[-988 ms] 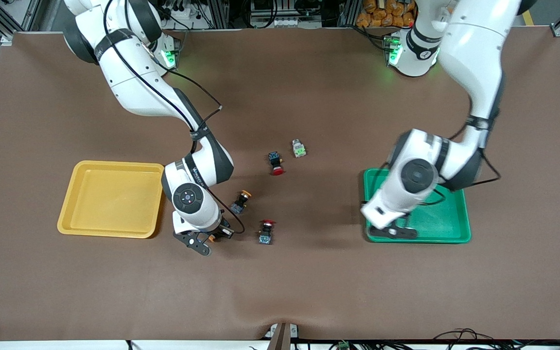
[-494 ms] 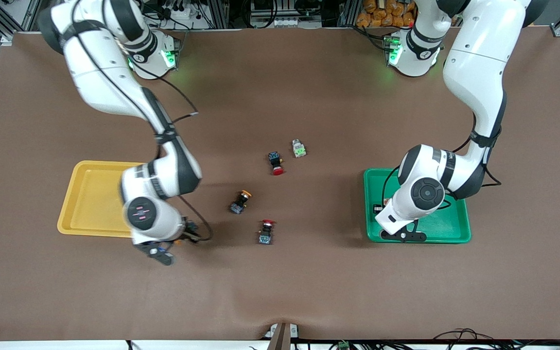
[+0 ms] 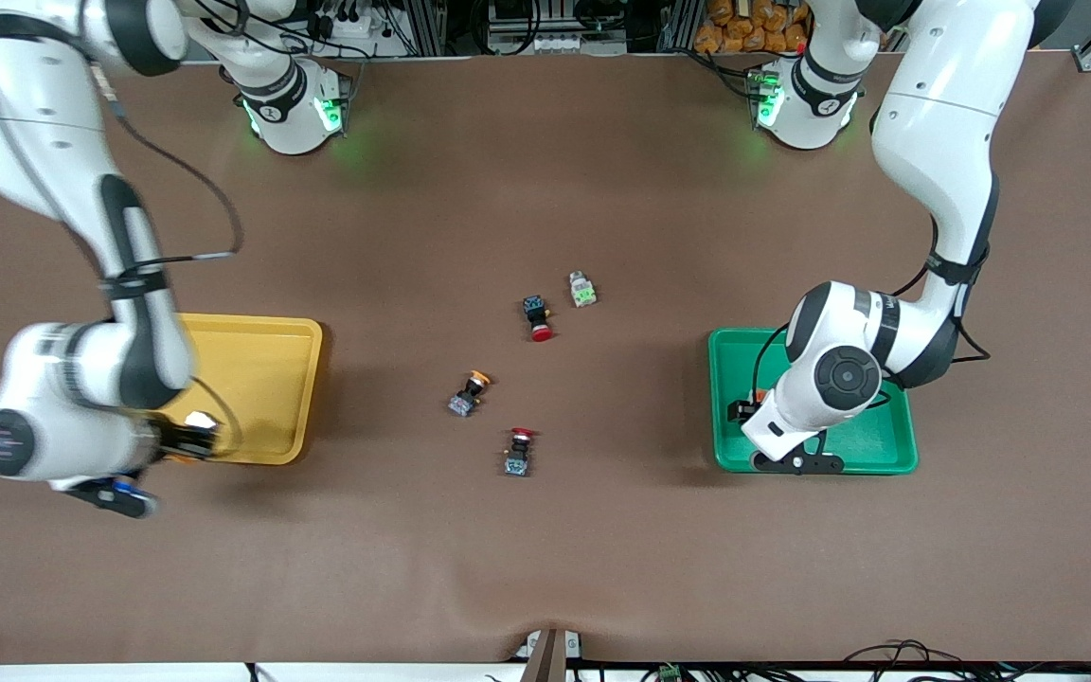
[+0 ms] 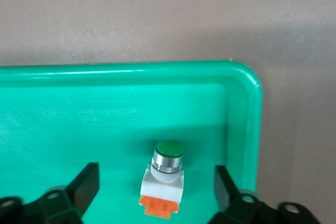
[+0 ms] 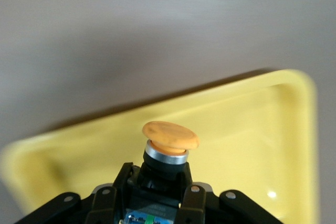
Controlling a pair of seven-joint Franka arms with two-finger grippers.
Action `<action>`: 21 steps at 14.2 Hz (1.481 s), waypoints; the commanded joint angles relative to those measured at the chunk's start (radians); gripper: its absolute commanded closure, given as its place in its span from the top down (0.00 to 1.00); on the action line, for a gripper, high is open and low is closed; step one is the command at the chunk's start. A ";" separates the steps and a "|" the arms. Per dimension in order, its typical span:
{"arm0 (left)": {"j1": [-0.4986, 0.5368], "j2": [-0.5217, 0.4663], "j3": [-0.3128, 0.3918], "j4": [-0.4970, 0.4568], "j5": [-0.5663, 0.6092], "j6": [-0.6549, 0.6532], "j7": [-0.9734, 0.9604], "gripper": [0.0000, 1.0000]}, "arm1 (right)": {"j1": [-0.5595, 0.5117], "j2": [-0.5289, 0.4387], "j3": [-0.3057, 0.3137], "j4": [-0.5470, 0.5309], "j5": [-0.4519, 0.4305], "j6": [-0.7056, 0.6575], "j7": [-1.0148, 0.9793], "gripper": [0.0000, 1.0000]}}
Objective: Place green and yellow buttons in trays
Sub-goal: 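Drop the buttons into the green and yellow trays with both grippers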
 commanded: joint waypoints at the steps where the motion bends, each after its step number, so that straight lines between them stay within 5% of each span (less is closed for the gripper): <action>1: -0.013 -0.059 -0.025 -0.016 -0.002 -0.018 -0.016 1.00 | -0.117 -0.058 0.031 -0.114 -0.004 0.013 -0.182 0.02; 2: -0.016 -0.068 -0.056 -0.016 -0.004 -0.018 -0.030 1.00 | -0.148 -0.061 0.034 -0.129 0.002 0.010 -0.237 0.13; 3: -0.016 -0.077 -0.082 -0.013 -0.002 -0.023 -0.071 1.00 | -0.157 -0.063 0.034 -0.141 0.002 0.002 -0.271 0.42; 4: -0.019 -0.092 -0.108 -0.013 -0.002 -0.040 -0.123 1.00 | -0.157 -0.077 0.034 -0.157 0.002 0.002 -0.276 0.52; 6: -0.019 -0.112 -0.186 -0.019 -0.002 -0.086 -0.200 1.00 | -0.150 -0.089 0.034 -0.169 0.004 -0.001 -0.270 1.00; 8: -0.033 -0.111 -0.264 -0.021 0.005 -0.107 -0.278 1.00 | -0.145 -0.095 0.055 -0.163 0.007 -0.030 -0.263 1.00; 14: -0.232 -0.105 -0.272 -0.059 0.018 -0.107 -0.452 1.00 | -0.041 -0.114 0.152 -0.161 0.020 -0.045 0.067 1.00; 18: -0.272 -0.163 -0.281 -0.183 0.041 -0.083 -0.466 1.00 | 0.109 -0.111 0.150 -0.140 0.125 -0.033 0.338 1.00; 21: -0.315 -0.174 -0.280 -0.277 0.041 0.050 -0.469 1.00 | 0.215 -0.100 0.149 -0.100 0.155 -0.018 0.515 1.00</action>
